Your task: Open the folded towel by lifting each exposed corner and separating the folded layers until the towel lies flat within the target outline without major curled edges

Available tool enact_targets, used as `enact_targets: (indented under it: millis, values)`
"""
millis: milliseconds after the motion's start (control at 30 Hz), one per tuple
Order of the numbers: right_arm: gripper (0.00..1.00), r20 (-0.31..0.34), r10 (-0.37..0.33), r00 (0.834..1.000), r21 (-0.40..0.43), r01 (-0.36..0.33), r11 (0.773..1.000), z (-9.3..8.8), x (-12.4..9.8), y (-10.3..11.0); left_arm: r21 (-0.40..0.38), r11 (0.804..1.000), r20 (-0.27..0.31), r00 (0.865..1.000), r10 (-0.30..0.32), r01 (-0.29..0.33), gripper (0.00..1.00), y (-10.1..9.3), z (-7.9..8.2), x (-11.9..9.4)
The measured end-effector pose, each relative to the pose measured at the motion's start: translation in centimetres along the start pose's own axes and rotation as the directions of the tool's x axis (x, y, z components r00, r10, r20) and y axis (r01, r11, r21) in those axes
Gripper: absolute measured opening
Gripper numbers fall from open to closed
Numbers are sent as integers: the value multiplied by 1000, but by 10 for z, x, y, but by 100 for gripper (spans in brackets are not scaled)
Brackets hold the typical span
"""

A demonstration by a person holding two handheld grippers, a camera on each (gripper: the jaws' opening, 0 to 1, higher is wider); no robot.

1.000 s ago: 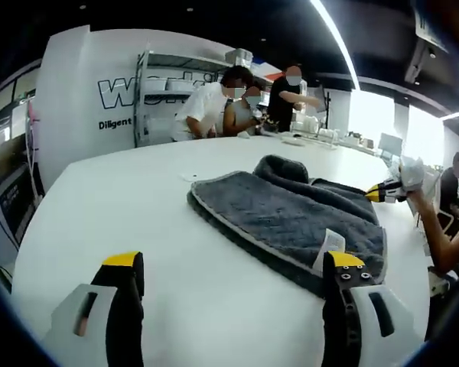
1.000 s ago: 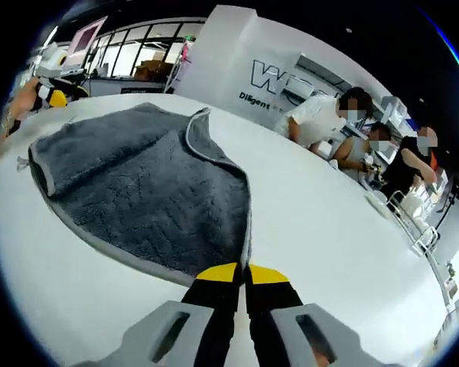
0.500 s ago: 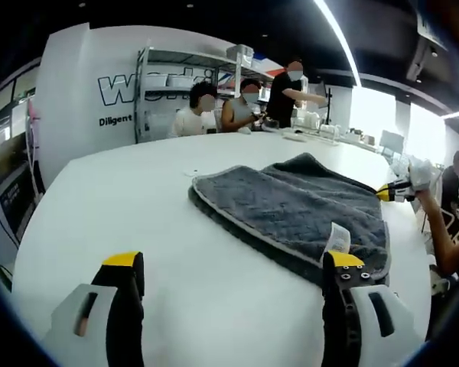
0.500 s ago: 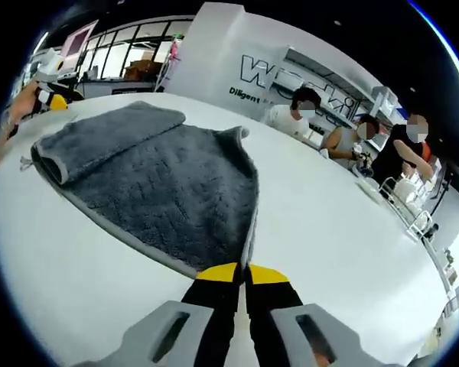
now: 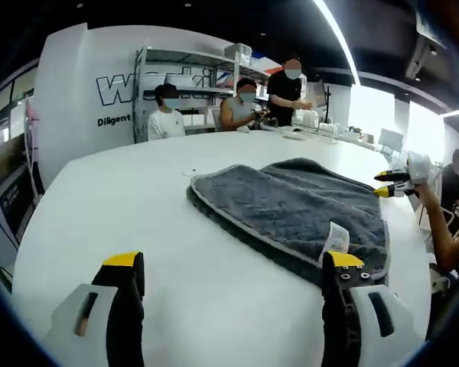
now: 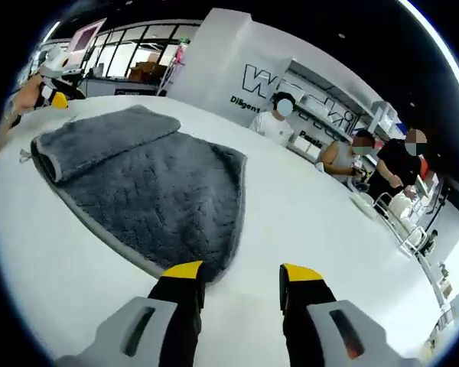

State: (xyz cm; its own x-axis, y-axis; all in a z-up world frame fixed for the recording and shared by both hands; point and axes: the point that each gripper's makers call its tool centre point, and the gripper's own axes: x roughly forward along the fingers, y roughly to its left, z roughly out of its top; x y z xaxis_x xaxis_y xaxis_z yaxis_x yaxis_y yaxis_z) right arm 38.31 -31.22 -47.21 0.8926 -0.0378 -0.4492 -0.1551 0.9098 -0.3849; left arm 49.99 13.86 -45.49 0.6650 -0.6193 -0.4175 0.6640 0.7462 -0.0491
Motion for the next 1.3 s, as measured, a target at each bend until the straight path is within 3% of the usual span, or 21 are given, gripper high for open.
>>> enact_targets:
  millis: [233, 533, 733, 767, 900, 1067, 1167, 1300]
  values:
    - [71, 49, 87, 995, 78, -91, 993, 31, 21, -13, 3, 1000, 2, 1000, -3, 3, 95, 1, 1, 0]
    - [98, 32, 77, 997, 56, -79, 995, 69, 50, -38, 4, 1000, 13, 1000, -20, 20, 96, -3, 4, -1]
    - [99, 109, 75, 991, 93, -85, 992, 114, 64, -44, 1, 999, 42, 998, -47, 47, 97, -9, 11, -3]
    - [98, 121, 84, 989, 98, -96, 991, 119, 67, -44, -2, 998, 50, 997, -58, 58, 97, -10, 13, -3]
    - [75, 188, 140, 972, 166, -172, 971, 145, 90, -41, 2, 998, 59, 996, -65, 65, 97, -13, 15, -2]
    - [46, 259, 177, 950, 287, -250, 925, 173, 115, -44, 1, 998, 47, 997, -58, 58, 97, -11, 13, -2]
    - [29, 247, 270, 931, 351, -346, 870, 179, 135, -29, 3, 999, 44, 998, -52, 52, 97, -8, 13, 0]
    - [27, 184, 321, 929, 436, -370, 820, 168, 162, -20, 7, 999, 37, 998, -54, 54, 97, -8, 13, 1]
